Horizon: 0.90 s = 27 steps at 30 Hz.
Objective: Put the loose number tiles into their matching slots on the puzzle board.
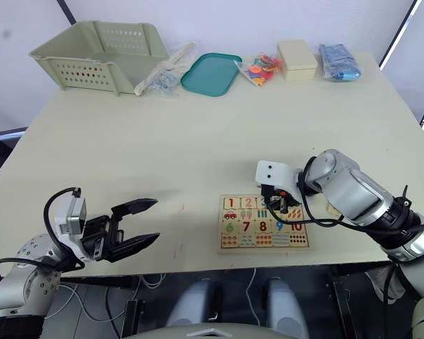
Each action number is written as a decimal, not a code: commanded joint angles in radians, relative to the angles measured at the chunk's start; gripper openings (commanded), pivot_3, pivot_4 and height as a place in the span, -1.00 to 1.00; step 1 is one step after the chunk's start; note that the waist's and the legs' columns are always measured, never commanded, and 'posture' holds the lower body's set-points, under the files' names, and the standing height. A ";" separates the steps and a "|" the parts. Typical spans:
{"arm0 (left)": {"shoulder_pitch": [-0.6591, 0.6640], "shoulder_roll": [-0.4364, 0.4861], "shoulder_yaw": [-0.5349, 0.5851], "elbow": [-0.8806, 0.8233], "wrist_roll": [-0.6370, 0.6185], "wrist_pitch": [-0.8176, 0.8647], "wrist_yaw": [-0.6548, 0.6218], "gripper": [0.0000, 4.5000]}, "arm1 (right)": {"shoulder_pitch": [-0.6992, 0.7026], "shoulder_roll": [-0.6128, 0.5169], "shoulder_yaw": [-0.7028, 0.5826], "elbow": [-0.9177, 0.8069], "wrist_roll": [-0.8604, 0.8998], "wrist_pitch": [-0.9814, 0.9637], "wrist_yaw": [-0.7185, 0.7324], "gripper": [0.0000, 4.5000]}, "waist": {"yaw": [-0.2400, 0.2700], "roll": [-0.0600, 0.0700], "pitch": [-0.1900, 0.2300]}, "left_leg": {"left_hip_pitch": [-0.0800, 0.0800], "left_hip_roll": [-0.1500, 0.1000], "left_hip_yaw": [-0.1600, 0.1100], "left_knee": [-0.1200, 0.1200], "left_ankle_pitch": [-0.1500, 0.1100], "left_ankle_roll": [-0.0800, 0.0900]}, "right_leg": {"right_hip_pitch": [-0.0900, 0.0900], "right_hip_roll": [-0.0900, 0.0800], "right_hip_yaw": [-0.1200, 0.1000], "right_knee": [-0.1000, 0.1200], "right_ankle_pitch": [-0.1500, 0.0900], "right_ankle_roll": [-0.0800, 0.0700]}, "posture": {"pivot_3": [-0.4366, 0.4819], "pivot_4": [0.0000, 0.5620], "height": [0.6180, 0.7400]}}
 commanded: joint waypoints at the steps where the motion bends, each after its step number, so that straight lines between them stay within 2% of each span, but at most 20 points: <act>1: -0.002 0.012 0.030 -0.007 -0.003 -0.019 -0.008 1.00 | -0.011 0.007 -0.003 -0.003 -0.014 -0.008 0.005 -0.61 | 0.000 0.000 0.000 | 0.000 0.000 0.000 0.000 0.000 0.000 | 0.000 0.000 0.000 0.000 0.000 0.000 | -0.05 -0.47 1.00; 27: 0.019 0.009 0.030 -0.027 -0.006 -0.027 0.006 1.00 | -0.007 0.035 -0.007 -0.002 -0.031 -0.009 0.015 -0.61 | 0.000 0.000 0.000 | 0.000 0.000 0.000 0.000 0.000 0.000 | 0.000 0.000 0.000 0.000 0.000 0.000 | -0.05 -0.47 1.00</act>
